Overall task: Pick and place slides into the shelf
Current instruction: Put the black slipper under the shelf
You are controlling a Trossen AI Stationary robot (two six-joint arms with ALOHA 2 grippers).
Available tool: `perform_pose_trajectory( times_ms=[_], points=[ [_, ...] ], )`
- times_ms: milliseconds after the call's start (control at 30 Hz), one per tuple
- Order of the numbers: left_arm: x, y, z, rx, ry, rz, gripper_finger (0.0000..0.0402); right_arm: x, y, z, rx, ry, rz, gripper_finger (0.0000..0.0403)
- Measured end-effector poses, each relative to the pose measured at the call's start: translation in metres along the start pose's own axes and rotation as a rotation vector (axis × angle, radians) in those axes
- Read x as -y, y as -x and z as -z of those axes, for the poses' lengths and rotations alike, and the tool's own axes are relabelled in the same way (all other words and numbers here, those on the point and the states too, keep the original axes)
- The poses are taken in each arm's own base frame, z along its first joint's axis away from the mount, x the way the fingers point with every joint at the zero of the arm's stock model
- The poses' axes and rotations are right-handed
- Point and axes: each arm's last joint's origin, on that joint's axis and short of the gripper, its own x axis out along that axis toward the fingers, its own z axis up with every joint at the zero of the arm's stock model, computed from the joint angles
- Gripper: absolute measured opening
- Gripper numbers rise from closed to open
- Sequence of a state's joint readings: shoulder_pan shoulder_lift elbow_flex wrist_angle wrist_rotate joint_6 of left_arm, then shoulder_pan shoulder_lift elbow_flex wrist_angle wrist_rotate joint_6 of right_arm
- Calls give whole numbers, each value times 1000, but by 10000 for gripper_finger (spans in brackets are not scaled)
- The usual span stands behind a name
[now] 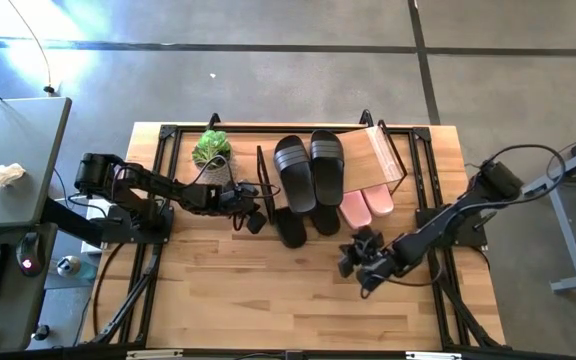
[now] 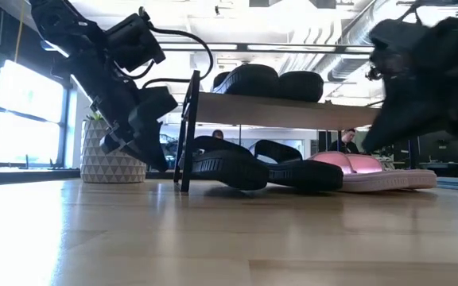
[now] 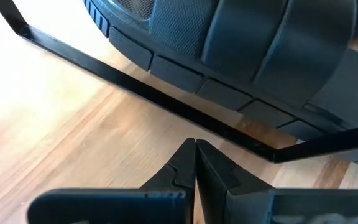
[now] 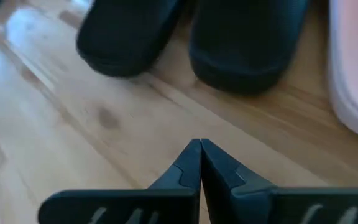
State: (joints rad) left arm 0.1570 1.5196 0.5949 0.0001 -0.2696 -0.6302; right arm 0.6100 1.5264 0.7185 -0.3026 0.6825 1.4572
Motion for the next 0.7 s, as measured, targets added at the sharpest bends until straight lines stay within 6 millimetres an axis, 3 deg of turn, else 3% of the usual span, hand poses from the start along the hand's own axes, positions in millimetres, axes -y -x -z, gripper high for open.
perform_pose_trajectory(
  times_ms=[233, 367, 700],
  points=[
    [2, 0, -3, 25, 12, 23, 0, -30, -32, -18, 16, 93, -245, 0],
    [4, 0, -5, 47, 20, 40, 0, -27, -53, -21, 40, 96, -223, 0],
    [3, 0, -4, 36, -7, 32, 0, -29, -83, -18, 35, 78, -296, 0]
  ],
)
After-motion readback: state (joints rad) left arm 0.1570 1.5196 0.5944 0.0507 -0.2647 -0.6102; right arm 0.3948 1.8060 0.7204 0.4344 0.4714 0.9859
